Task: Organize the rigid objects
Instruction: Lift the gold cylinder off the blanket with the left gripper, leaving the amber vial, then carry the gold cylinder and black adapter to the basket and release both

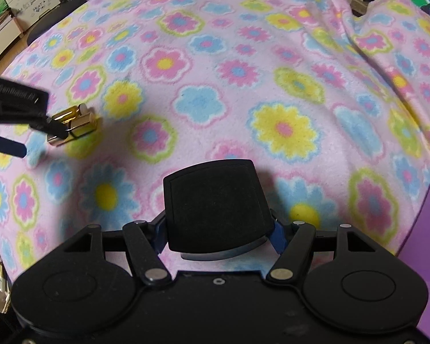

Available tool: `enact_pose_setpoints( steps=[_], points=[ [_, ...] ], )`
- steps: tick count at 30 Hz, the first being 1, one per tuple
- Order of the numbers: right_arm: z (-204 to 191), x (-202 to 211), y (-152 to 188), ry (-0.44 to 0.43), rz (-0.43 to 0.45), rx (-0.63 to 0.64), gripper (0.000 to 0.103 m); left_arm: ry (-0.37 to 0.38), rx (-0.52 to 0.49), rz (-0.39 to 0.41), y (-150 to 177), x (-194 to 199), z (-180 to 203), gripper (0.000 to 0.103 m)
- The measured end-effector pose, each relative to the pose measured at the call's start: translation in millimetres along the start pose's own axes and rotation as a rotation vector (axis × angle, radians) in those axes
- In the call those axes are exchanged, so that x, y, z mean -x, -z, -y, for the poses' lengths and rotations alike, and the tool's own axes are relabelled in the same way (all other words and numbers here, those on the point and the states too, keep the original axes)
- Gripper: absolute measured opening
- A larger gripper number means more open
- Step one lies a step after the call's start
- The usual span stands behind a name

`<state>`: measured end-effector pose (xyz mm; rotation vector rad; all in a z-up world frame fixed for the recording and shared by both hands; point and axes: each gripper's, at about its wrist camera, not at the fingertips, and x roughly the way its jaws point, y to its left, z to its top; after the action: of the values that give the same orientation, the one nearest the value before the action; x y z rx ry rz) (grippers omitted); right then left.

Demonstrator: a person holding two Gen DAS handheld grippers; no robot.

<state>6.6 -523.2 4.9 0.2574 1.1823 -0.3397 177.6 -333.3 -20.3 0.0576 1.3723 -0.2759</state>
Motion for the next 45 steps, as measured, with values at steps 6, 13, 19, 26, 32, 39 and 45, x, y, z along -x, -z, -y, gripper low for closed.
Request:
enact_pose_setpoints(
  steps=[6, 13, 19, 26, 32, 39, 45],
  points=[
    [0.4, 6.7, 1.2, -0.001, 0.025, 0.007, 0.067, -0.034, 0.035, 0.000, -1.7, 4.9, 24.4, 0.083],
    [-2.0, 6.5, 2.1, -0.005, 0.031, 0.016, 0.067, -0.059, 0.085, 0.004, -6.0, -6.1, 22.2, 0.081],
    [-2.0, 6.4, 1.9, -0.003, 0.033, 0.019, 0.067, -0.052, 0.049, 0.012, -5.4, -1.7, 19.2, 0.068],
    [-5.2, 10.9, 0.8, -0.009, 0.035, 0.032, 0.067, -0.035, 0.042, -0.009, 8.8, 13.2, -1.5, 0.068],
    [-16.7, 16.7, 3.7, -0.042, 0.026, 0.042, 0.067, -0.067, 0.050, 0.005, 30.9, 41.7, -40.5, 0.068],
    [-54.4, 22.1, 13.9, -0.074, 0.009, 0.111, 0.067, -0.121, 0.115, 0.030, 64.6, 75.3, -106.7, 0.068],
    [-113.1, 31.5, 24.3, -0.121, 0.003, 0.203, 0.067, -0.151, 0.232, 0.047, 99.0, 101.1, -177.8, 0.068]
  ],
)
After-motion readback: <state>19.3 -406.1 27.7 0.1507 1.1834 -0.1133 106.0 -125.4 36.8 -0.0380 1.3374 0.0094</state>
